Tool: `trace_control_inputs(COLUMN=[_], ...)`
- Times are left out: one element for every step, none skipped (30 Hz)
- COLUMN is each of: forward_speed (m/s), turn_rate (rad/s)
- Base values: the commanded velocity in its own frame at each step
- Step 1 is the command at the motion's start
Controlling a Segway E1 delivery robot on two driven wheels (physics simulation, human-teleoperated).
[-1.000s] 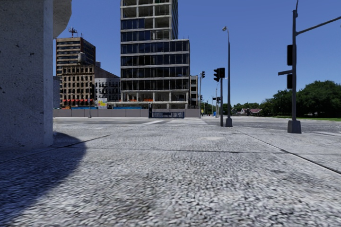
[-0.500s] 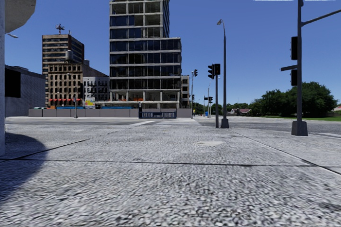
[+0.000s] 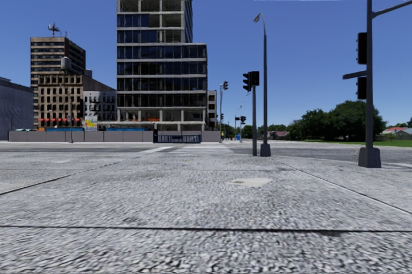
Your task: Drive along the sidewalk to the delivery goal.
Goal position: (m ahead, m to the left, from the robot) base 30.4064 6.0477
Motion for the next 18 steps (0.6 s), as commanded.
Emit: trace_control_inputs(forward_speed=[2.00,2.00,2.00,2.00,2.00,2.00,2.00,2.00,2.00,2.00,2.00,2.00,2.00,2.00,2.00,2.00,2.00,2.00], turn_rate=[-0.28,-0.28,-0.28,-0.28,-0.18,-0.18,0.00,0.00,0.00,0.00,0.00,0.00,0.00,0.00,0.00,0.00,0.00,0.00])
